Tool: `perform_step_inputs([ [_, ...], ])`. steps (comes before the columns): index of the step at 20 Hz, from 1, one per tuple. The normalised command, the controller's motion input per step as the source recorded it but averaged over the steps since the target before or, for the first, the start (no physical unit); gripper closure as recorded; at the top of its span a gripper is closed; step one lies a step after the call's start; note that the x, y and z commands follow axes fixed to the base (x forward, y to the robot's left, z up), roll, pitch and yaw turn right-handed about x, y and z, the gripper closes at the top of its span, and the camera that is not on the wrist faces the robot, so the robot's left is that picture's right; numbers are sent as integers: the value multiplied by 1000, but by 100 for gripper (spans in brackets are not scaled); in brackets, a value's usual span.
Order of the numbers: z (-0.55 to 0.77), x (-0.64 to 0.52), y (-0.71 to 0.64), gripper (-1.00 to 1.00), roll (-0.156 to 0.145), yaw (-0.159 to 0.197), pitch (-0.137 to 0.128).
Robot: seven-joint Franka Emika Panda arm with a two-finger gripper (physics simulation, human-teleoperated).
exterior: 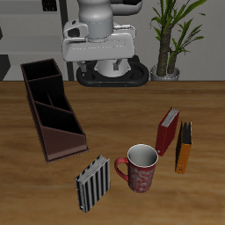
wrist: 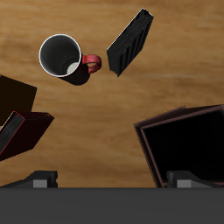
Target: Place the striped book into the right desk caddy's left compartment
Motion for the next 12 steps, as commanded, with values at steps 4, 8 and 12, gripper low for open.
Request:
perform_step_inputs([
  [4,50,268,-165,-100,16,15,5],
  [8,31,432,-136,-100,61,37,12],
  [12,81,385,-271,-100,-75,-28,-6],
])
